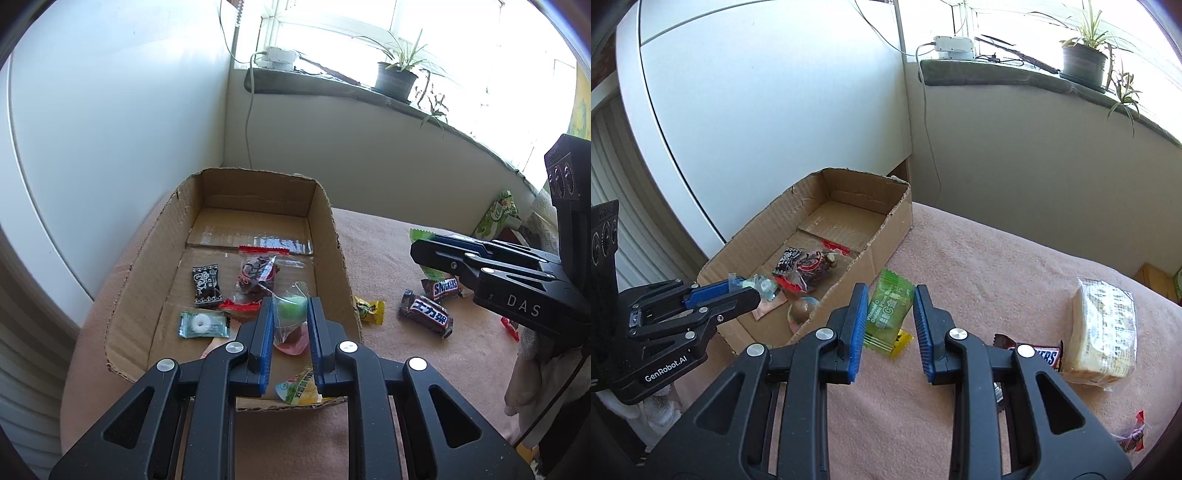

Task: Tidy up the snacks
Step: 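Carry the green packet and green candy into the box while opening both tools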

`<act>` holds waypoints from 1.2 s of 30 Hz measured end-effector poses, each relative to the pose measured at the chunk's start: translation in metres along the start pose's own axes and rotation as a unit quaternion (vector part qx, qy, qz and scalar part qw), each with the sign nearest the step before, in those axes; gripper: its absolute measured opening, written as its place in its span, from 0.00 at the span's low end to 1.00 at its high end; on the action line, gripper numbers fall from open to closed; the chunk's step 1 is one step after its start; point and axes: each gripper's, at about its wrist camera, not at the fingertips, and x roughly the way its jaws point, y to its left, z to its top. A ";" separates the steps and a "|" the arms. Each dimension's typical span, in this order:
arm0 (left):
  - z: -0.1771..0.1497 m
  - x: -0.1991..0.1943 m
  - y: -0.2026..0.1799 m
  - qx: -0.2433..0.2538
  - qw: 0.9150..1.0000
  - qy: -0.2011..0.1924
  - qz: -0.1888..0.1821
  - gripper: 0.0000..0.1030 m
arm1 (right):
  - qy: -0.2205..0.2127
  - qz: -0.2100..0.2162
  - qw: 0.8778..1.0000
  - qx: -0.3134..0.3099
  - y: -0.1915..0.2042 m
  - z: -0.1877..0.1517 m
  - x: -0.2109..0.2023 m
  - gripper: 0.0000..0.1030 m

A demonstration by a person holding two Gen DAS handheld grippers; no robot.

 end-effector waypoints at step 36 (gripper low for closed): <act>0.011 0.010 0.030 -0.014 0.999 -0.002 0.032 0.18 | 0.024 0.038 0.998 -0.037 0.043 0.045 0.073 0.25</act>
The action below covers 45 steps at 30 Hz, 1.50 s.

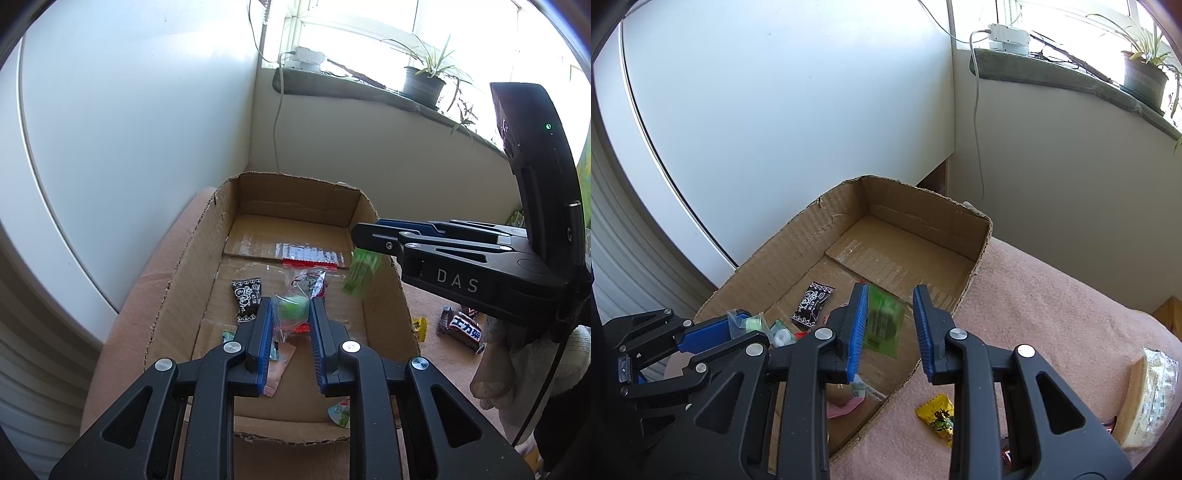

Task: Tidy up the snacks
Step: 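Carry the green packet and green candy into the box while opening both tools, then withdraw both tools from the box back over the snacks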

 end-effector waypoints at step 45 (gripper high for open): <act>-0.024 -0.035 -0.065 0.030 0.998 -0.024 -0.042 0.49 | -0.040 -0.083 0.992 0.082 -0.070 -0.089 -0.127 0.63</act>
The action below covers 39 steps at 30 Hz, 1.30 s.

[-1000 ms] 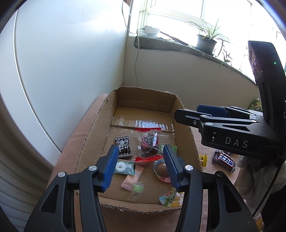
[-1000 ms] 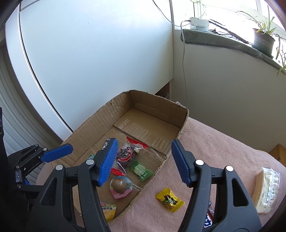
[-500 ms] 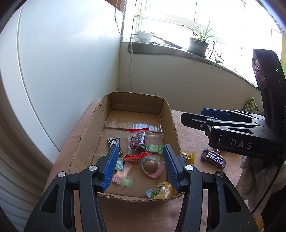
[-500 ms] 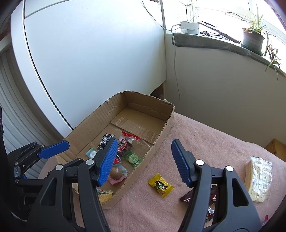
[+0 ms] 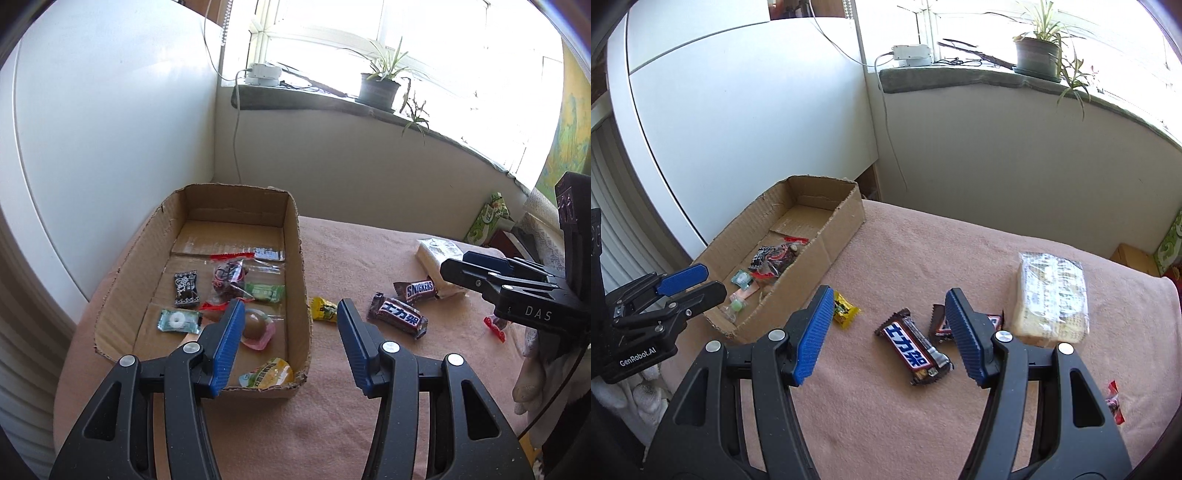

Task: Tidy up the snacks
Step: 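Withdraw both tools from the box back over the snacks, then grasp the red-trimmed chocolate bag with the right tool while the left tool grasps the blue chocolate bar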

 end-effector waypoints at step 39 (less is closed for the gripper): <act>-0.018 0.091 -0.093 0.017 0.988 0.125 -0.090 0.53 | 0.066 -0.089 0.969 0.220 -0.190 -0.112 -0.024 0.63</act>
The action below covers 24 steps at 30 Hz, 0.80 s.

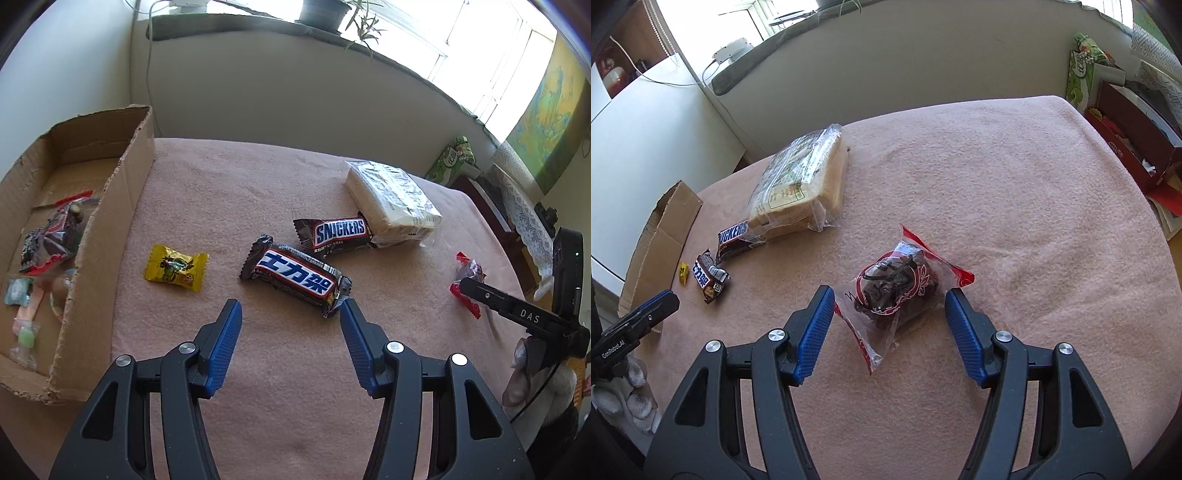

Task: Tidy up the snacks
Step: 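Grasp the red-trimmed chocolate bag with the right tool while the left tool grasps the blue chocolate bar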

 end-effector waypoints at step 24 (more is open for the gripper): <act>0.018 0.049 -0.028 0.019 0.998 0.015 0.060 0.43 | -0.004 -0.039 0.998 -0.045 0.022 0.010 0.020 0.76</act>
